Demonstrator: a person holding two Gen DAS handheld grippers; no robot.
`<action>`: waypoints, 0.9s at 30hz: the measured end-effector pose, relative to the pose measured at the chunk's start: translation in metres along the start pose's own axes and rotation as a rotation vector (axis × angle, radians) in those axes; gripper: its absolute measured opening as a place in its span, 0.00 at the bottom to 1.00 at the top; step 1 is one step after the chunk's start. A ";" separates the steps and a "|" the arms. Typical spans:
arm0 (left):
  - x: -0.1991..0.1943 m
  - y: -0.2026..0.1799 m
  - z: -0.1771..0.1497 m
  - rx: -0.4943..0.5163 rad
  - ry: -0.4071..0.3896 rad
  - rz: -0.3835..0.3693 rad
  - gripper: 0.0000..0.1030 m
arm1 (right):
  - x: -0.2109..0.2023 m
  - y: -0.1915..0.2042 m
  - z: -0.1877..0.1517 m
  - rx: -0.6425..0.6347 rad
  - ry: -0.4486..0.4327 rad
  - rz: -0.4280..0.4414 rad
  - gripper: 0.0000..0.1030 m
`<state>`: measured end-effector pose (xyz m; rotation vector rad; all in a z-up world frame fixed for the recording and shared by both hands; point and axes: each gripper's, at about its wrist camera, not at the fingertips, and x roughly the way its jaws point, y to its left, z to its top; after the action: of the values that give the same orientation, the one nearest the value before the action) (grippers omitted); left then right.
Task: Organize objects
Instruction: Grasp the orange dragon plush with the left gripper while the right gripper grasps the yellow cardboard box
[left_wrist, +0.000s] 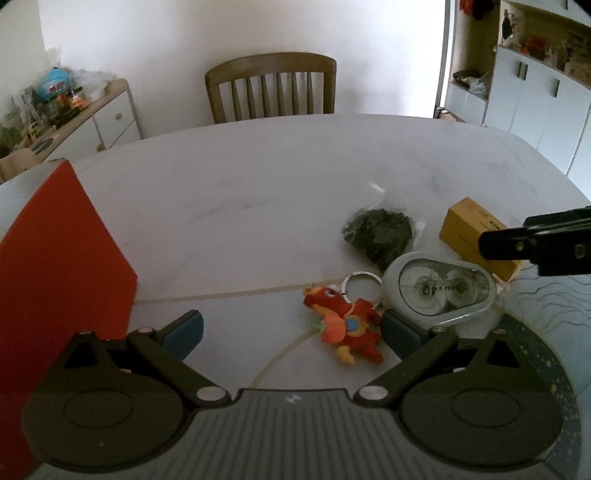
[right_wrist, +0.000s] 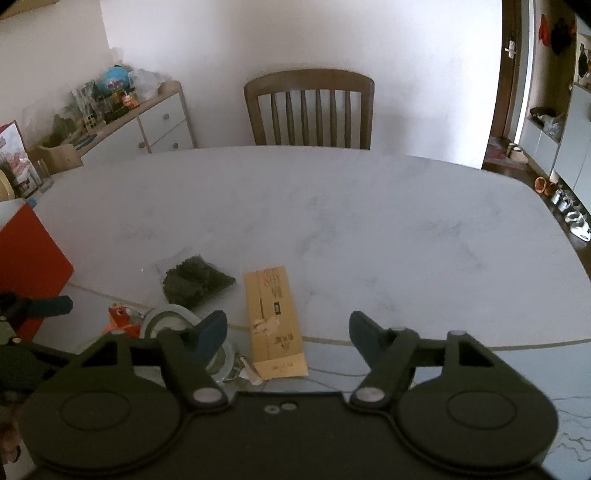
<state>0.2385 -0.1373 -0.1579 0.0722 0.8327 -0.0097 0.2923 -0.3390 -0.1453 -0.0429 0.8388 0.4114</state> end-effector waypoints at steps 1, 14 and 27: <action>0.001 0.000 0.001 0.002 0.001 -0.002 1.00 | 0.002 0.000 0.000 0.003 0.004 -0.001 0.67; 0.003 -0.007 0.003 0.012 -0.024 -0.069 0.68 | 0.019 -0.001 0.001 0.027 0.026 0.013 0.40; 0.000 -0.015 0.017 0.017 0.012 -0.089 0.44 | 0.015 0.003 0.000 0.038 0.023 0.001 0.28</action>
<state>0.2506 -0.1538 -0.1475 0.0512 0.8478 -0.1006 0.3000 -0.3317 -0.1556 -0.0121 0.8691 0.3968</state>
